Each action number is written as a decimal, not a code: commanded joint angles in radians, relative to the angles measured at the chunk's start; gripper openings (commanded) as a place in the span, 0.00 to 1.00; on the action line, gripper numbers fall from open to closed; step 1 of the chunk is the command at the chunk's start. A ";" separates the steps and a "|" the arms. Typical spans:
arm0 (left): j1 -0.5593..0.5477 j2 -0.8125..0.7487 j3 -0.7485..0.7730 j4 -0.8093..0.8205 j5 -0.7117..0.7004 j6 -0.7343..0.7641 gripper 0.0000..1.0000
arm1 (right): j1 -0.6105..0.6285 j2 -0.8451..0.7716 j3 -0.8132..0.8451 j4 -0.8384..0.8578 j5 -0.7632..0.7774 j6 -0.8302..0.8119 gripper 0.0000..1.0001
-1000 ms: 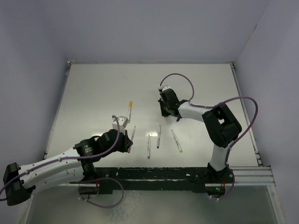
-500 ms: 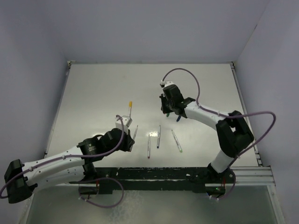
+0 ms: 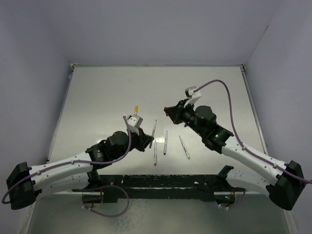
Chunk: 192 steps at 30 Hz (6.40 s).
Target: Insert the pens into the pen caps
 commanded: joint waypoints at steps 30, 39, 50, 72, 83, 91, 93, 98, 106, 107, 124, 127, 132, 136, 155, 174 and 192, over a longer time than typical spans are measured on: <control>-0.004 -0.050 -0.129 0.550 0.091 0.017 0.00 | 0.180 0.011 -0.135 0.652 0.087 0.127 0.00; -0.004 -0.065 -0.129 0.540 0.075 0.019 0.00 | 0.190 0.002 -0.144 0.640 0.087 0.122 0.00; -0.004 -0.081 -0.129 0.518 0.061 0.022 0.00 | 0.195 0.005 -0.152 0.650 0.095 0.124 0.00; -0.004 -0.081 -0.135 0.511 0.048 0.020 0.00 | 0.205 0.025 -0.149 0.675 0.099 0.141 0.00; -0.004 -0.096 -0.142 0.508 0.038 0.020 0.00 | 0.215 0.031 -0.158 0.680 0.105 0.143 0.00; -0.004 -0.129 -0.151 0.489 0.025 0.021 0.00 | 0.219 0.026 -0.165 0.668 0.103 0.141 0.00; -0.003 -0.131 -0.149 0.489 0.024 0.022 0.00 | 0.222 0.029 -0.166 0.665 0.101 0.141 0.00; -0.004 -0.119 -0.149 0.503 0.023 0.020 0.00 | 0.231 0.048 -0.167 0.667 0.087 0.145 0.00; -0.004 -0.094 -0.141 0.528 0.020 0.031 0.00 | 0.252 0.068 -0.187 0.666 0.047 0.160 0.00; -0.004 -0.096 -0.140 0.529 0.016 0.035 0.00 | 0.255 0.066 -0.192 0.659 0.042 0.160 0.00; -0.004 -0.131 -0.061 0.557 -0.034 0.116 0.00 | 0.304 0.086 -0.227 0.528 -0.004 0.153 0.00; -0.004 -0.135 -0.042 0.574 -0.049 0.143 0.00 | 0.314 0.093 -0.228 0.502 -0.006 0.150 0.00; -0.003 -0.131 -0.029 0.614 -0.053 0.161 0.00 | 0.319 0.100 -0.232 0.513 -0.070 0.157 0.00; -0.002 -0.142 -0.044 0.672 -0.050 0.154 0.00 | 0.321 0.109 -0.232 0.528 -0.112 0.145 0.00; -0.002 -0.267 0.007 0.681 0.035 0.182 0.00 | 0.323 0.089 -0.158 0.320 -0.084 0.064 0.00; -0.002 -0.257 0.089 0.583 0.000 0.261 0.00 | 0.333 0.098 -0.125 0.195 -0.042 0.054 0.00; -0.002 -0.165 -0.002 0.062 -0.130 0.064 0.00 | 0.334 -0.134 0.068 0.069 0.253 -0.087 0.67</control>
